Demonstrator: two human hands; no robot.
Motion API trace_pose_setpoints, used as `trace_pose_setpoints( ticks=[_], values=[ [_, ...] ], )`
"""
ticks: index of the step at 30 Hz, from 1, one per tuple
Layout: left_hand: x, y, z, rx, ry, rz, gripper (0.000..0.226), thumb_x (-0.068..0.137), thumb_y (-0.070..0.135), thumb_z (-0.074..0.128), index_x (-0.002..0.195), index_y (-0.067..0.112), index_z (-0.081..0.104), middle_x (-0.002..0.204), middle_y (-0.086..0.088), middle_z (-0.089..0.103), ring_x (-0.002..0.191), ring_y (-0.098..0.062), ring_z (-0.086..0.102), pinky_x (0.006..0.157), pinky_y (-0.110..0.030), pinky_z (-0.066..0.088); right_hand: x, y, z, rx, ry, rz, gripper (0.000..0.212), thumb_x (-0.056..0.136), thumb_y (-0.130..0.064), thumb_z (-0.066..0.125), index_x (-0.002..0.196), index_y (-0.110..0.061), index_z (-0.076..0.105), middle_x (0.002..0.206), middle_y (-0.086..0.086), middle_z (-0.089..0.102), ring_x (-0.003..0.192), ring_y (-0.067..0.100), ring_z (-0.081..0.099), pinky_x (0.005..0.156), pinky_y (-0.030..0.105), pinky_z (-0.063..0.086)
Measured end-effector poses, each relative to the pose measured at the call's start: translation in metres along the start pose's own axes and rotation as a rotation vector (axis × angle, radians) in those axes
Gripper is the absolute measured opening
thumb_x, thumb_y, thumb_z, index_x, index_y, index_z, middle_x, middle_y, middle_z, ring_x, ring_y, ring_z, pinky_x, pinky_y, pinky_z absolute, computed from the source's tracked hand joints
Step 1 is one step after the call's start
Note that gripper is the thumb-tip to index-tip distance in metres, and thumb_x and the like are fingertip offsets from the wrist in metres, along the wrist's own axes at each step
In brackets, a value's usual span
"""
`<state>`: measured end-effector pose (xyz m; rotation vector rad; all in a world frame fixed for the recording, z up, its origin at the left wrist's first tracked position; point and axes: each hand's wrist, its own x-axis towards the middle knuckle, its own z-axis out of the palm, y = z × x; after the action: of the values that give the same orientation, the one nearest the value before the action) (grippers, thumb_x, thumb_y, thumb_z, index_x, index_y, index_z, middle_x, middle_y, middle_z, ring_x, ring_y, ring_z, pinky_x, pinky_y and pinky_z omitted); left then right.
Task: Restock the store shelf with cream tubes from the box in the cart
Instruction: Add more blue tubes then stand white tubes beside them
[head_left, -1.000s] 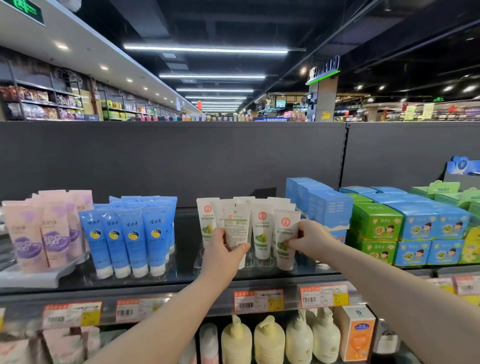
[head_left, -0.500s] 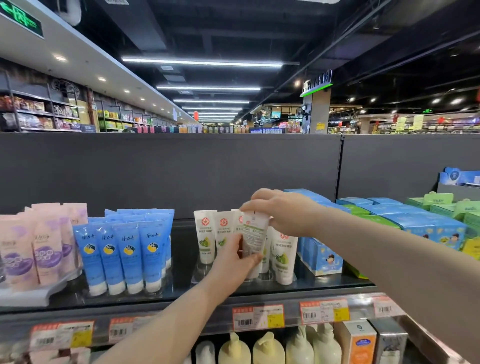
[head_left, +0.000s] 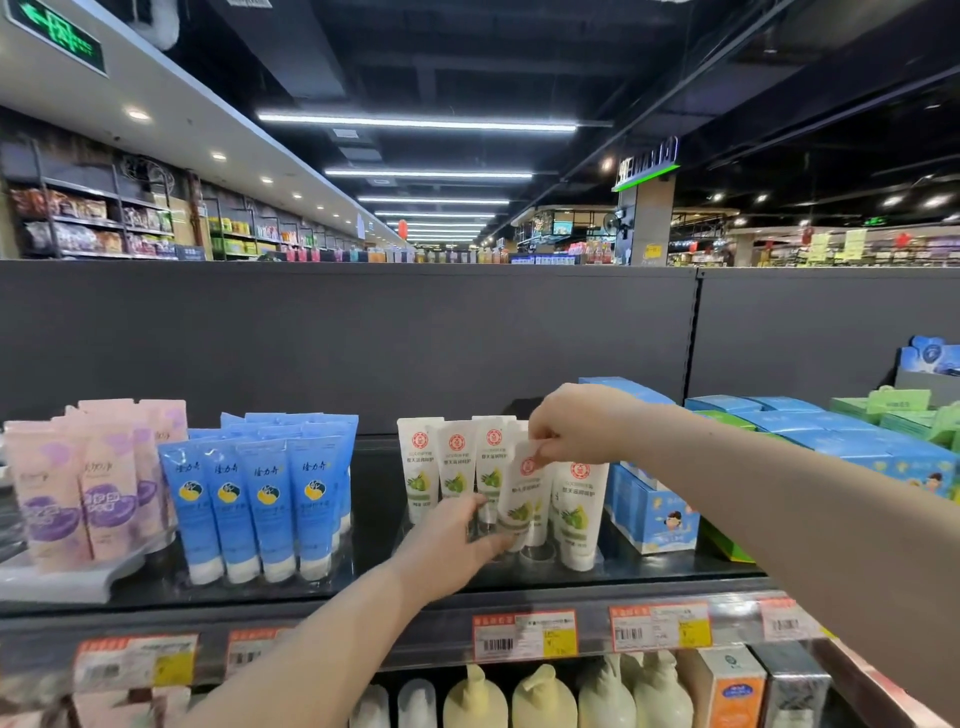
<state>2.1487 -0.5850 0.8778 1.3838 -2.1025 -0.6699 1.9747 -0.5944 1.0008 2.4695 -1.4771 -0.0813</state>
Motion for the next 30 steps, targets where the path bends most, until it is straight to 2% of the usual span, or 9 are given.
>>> trace_pose_setpoints(
  ticks=[1, 3, 4, 9, 12, 20, 25, 28, 30],
  values=[
    [0.0, -0.005, 0.0, 0.156, -0.033, -0.014, 0.06, 0.09, 0.042, 0.055, 0.143, 0.023, 0.033, 0.144, 0.007, 0.041, 0.132, -0.012, 0.038, 0.108, -0.034, 0.035, 0.0, 0.001, 0.002, 0.055, 0.012, 0.024, 0.028, 0.091, -0.043, 0.056, 0.071, -0.023, 0.055, 0.074, -0.008, 0.053, 0.073, 0.015, 0.053, 0.059, 0.026, 0.041],
    [-0.001, -0.016, 0.004, 0.496, -0.095, -0.049, 0.066, 0.092, 0.055, 0.042, 0.147, 0.026, 0.023, 0.153, 0.0, 0.028, 0.141, -0.022, 0.025, 0.116, -0.045, 0.02, 0.0, 0.0, 0.004, 0.143, 0.039, 0.059, 0.017, 0.089, -0.039, 0.059, 0.094, -0.023, 0.062, 0.076, -0.013, 0.049, 0.079, 0.013, 0.052, 0.065, 0.026, 0.042],
    [-0.001, -0.02, 0.006, 0.598, -0.118, -0.064, 0.067, 0.092, 0.059, 0.034, 0.149, 0.027, 0.017, 0.157, -0.001, 0.02, 0.144, -0.024, 0.017, 0.117, -0.047, 0.013, 0.0, 0.0, 0.004, 0.166, 0.039, 0.074, 0.022, 0.089, -0.037, 0.06, 0.106, -0.023, 0.062, 0.08, -0.014, 0.049, 0.083, 0.013, 0.052, 0.069, 0.027, 0.043],
    [0.001, -0.025, 0.01, 0.689, -0.136, -0.073, 0.065, 0.095, 0.058, 0.023, 0.15, 0.028, 0.008, 0.159, -0.001, 0.01, 0.146, -0.027, 0.006, 0.118, -0.048, 0.005, 0.0, 0.001, 0.0, 0.168, 0.004, 0.102, 0.034, 0.09, -0.037, 0.059, 0.12, -0.021, 0.061, 0.095, -0.009, 0.051, 0.089, 0.011, 0.048, 0.08, 0.029, 0.045],
    [0.002, -0.026, 0.011, 0.695, -0.135, -0.076, 0.064, 0.095, 0.057, 0.024, 0.15, 0.027, 0.009, 0.159, 0.0, 0.011, 0.146, -0.026, 0.005, 0.118, -0.048, 0.005, 0.001, 0.003, -0.001, 0.185, -0.009, 0.112, 0.034, 0.091, -0.034, 0.059, 0.122, -0.019, 0.06, 0.097, -0.009, 0.05, 0.089, 0.011, 0.047, 0.079, 0.026, 0.042],
    [0.001, -0.023, 0.01, 0.665, -0.131, -0.095, 0.061, 0.096, 0.054, 0.026, 0.15, 0.027, 0.012, 0.158, -0.002, 0.015, 0.146, -0.027, 0.006, 0.117, -0.047, 0.004, 0.001, 0.004, 0.003, 0.2, -0.012, 0.086, 0.027, 0.087, -0.034, 0.064, 0.109, -0.018, 0.065, 0.088, -0.011, 0.054, 0.077, 0.008, 0.05, 0.063, 0.02, 0.039],
    [-0.001, -0.024, 0.012, 0.647, -0.118, -0.104, 0.061, 0.096, 0.053, 0.026, 0.15, 0.027, 0.013, 0.158, -0.002, 0.016, 0.146, -0.026, 0.006, 0.117, -0.047, 0.004, 0.007, 0.003, 0.004, 0.098, -0.066, 0.107, 0.025, 0.084, -0.037, 0.067, 0.09, -0.013, 0.067, 0.085, 0.002, 0.063, 0.065, 0.01, 0.049, 0.059, 0.022, 0.04],
    [0.0, -0.024, 0.012, 0.639, -0.117, -0.101, 0.06, 0.097, 0.053, 0.027, 0.15, 0.027, 0.013, 0.158, -0.001, 0.016, 0.146, -0.026, 0.006, 0.117, -0.047, 0.004, 0.008, 0.001, 0.008, 0.072, -0.075, 0.111, 0.031, 0.084, -0.036, 0.066, 0.063, -0.022, 0.049, 0.067, -0.005, 0.053, 0.058, 0.01, 0.047, 0.052, 0.02, 0.035],
    [0.0, -0.023, 0.012, 0.646, -0.112, -0.093, 0.06, 0.097, 0.053, 0.026, 0.15, 0.026, 0.014, 0.158, -0.002, 0.016, 0.146, -0.026, 0.007, 0.117, -0.048, 0.004, 0.01, 0.0, 0.009, 0.065, -0.058, 0.11, 0.031, 0.084, -0.035, 0.066, 0.066, -0.014, 0.05, 0.068, -0.001, 0.054, 0.058, 0.013, 0.046, 0.05, 0.022, 0.034]
  ],
)
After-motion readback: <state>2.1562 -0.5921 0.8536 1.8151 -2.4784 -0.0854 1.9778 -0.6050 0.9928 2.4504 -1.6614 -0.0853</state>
